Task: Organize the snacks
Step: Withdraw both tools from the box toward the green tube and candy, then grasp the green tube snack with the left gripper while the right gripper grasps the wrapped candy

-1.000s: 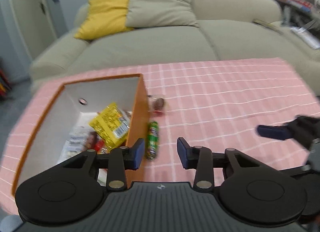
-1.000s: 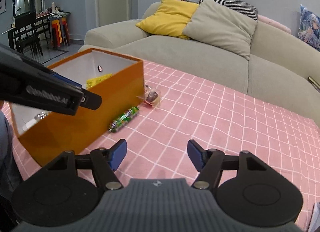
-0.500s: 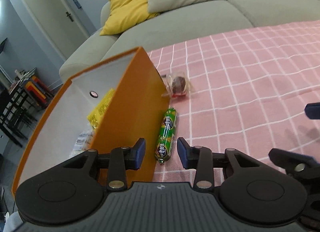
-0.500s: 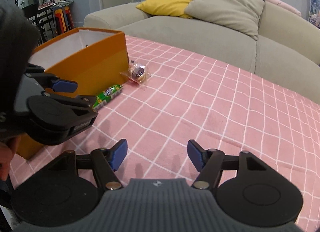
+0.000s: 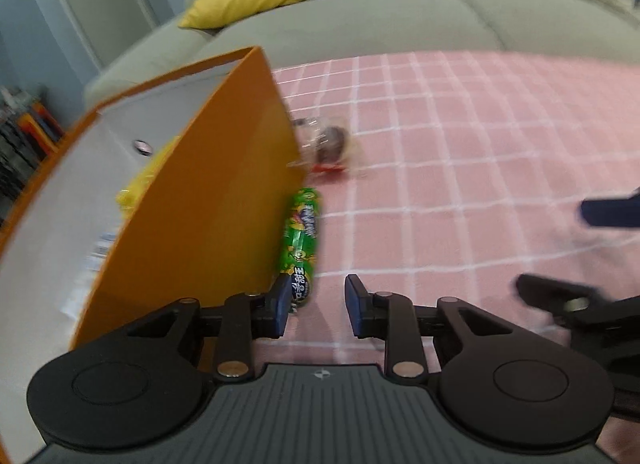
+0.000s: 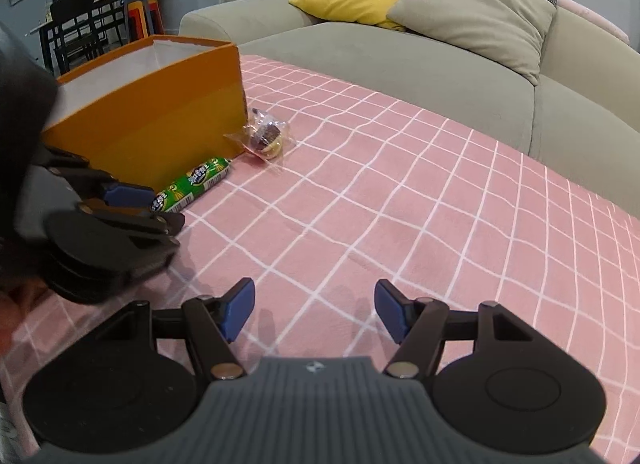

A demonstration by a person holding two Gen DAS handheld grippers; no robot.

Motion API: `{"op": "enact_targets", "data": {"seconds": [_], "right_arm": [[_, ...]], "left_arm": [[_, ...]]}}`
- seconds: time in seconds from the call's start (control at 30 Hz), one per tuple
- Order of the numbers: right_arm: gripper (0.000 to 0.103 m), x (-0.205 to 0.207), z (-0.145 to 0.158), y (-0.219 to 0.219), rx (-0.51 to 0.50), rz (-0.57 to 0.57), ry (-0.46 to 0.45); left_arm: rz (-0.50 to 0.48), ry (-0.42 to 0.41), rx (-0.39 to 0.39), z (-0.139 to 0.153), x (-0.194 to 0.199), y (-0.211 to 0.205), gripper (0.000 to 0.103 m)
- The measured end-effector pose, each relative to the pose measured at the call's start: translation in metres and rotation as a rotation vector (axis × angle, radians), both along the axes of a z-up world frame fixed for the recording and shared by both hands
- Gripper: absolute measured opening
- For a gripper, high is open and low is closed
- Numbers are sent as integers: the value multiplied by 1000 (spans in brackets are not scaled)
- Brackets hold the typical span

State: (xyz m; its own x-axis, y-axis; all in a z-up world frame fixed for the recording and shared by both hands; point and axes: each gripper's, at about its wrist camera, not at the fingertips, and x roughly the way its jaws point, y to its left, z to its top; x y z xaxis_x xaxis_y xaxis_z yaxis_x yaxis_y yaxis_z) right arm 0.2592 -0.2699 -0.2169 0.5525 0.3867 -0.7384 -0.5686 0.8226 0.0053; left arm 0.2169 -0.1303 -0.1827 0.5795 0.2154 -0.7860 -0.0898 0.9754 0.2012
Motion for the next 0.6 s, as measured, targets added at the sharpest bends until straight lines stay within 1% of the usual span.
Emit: {"op": "enact_targets", "data": {"seconds": [0.07,0.13,0.17,0.23,0.37,0.43,0.53,0.6], "right_arm": [[64,4,-1,-1,-7,5,-3],[64,7,-1,-2,-11,14,-9],[64,9,-1,-1,-14,23,-13],[64,13,0,1,-21,52,-28],[64,20,2,8,-35,116,-64],[64,24,2,12,-42,152,-81],[64,31,2,16,-73,226,-119],[64,37,2,18,-94,280,-140]], "left_arm": [[-3,-12,-44,6,-2,3,27],[26,-46,-41,10,-5,6,28],[45,-55,-32,9,-4,8,33],[43,-46,-4,6,0,7,33],[43,-23,122,-4,10,-9,33],[53,-12,168,-9,14,-13,33],[77,-3,202,-17,18,-16,33],[82,7,198,-19,20,-16,33]]}}
